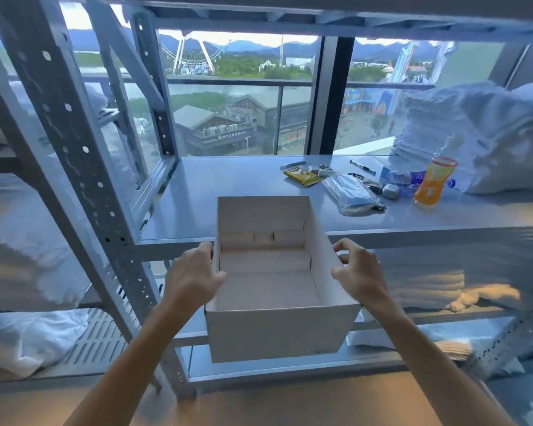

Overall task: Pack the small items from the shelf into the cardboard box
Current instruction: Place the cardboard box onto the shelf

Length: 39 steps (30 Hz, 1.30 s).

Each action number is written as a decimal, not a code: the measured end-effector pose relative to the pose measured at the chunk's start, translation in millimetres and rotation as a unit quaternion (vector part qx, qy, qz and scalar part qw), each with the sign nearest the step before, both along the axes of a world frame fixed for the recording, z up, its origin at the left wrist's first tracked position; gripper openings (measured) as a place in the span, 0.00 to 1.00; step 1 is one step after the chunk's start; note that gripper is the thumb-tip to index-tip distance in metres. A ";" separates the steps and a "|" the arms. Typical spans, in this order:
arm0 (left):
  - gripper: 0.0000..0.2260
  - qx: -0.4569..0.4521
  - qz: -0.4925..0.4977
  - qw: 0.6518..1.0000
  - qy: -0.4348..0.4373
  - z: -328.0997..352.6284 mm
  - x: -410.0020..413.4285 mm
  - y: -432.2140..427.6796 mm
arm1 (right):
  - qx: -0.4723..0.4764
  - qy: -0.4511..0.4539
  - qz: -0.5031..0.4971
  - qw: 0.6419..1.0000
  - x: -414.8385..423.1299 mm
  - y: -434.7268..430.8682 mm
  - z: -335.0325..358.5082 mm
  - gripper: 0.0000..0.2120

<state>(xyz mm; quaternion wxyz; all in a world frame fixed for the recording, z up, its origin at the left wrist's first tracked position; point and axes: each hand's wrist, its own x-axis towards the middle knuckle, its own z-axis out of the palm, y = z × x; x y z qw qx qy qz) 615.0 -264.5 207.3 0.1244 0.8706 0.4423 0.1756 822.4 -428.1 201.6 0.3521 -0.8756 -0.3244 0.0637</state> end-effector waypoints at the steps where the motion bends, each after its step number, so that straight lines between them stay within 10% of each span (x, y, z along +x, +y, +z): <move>1: 0.10 0.001 0.002 1.000 0.007 5.6 1.5 1.3 | 0.002 0.003 0.002 1.000 3.4 0.0 3.5 0.13; 34: 0.10 -0.014 0.045 0.999 0.005 16.0 111.5 114.9 | -0.052 -0.050 0.045 0.996 118.2 122.8 24.4 0.19; 39: 0.12 -0.033 0.069 0.995 0.059 16.5 119.3 165.1 | -0.014 0.010 0.133 0.991 140.2 145.3 22.6 0.06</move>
